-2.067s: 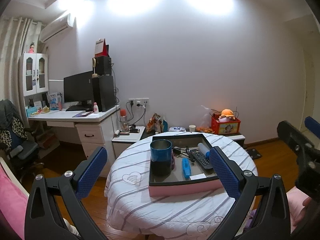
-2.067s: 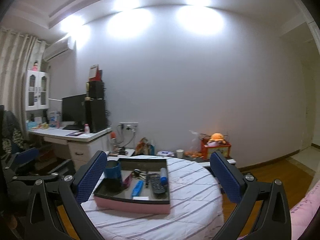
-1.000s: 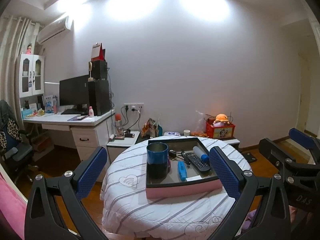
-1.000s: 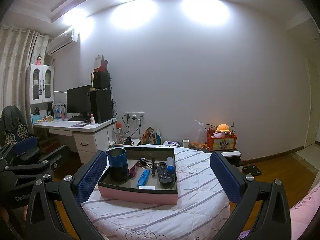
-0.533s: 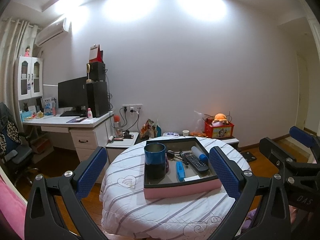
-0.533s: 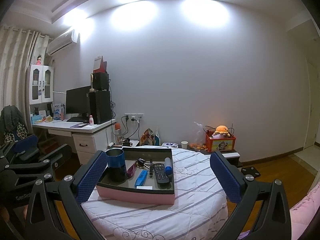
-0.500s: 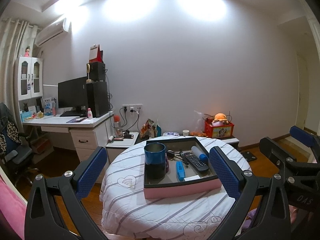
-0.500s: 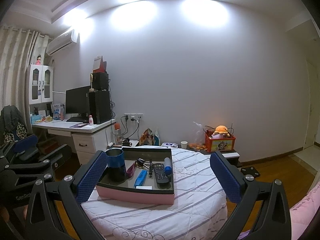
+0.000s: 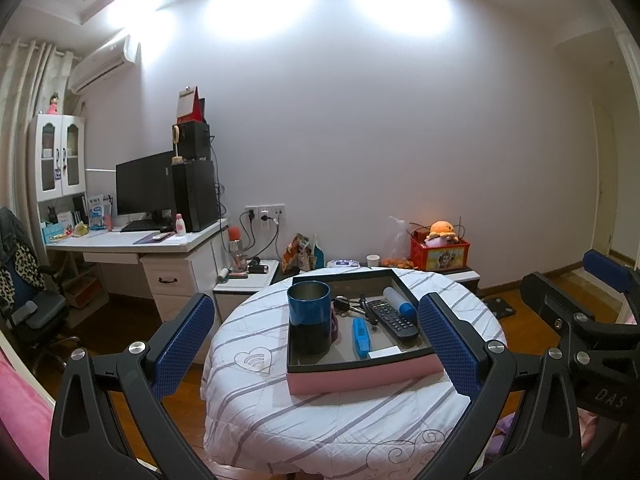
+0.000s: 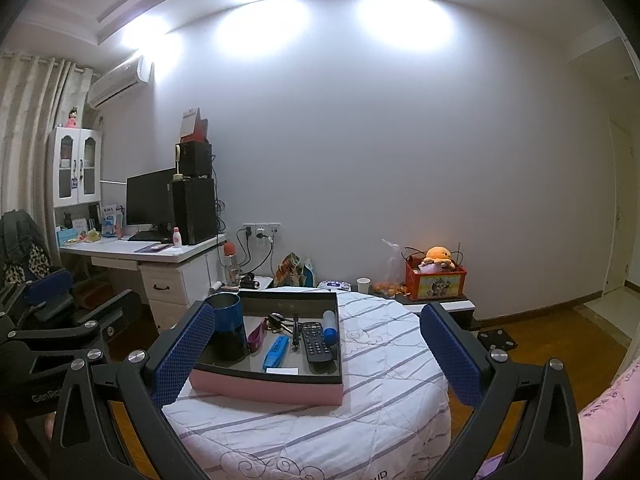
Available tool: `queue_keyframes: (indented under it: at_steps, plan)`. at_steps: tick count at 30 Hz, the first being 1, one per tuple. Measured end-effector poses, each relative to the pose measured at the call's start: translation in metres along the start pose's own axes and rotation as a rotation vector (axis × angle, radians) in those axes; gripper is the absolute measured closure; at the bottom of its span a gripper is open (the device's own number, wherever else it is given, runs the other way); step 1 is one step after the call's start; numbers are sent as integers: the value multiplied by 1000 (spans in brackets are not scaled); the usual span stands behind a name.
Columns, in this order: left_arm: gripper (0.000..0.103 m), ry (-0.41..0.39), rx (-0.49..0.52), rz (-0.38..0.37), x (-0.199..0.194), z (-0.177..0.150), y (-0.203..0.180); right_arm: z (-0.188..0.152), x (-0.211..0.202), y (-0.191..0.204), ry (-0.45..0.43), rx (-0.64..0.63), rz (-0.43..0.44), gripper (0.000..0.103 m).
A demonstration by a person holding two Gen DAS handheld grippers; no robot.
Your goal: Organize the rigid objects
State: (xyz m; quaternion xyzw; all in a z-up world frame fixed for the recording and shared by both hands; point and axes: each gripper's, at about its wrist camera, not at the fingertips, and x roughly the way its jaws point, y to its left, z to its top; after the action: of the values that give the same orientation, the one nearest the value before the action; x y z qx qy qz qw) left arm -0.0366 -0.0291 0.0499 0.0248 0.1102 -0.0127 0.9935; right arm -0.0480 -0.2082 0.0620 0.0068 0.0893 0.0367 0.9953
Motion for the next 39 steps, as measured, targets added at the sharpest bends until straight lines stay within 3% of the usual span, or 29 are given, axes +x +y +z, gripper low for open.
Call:
queue_keyframes:
  at_steps: [39]
  plan:
    - [0, -3, 0, 14, 5, 0, 0, 0, 3, 4, 21, -1, -9, 0]
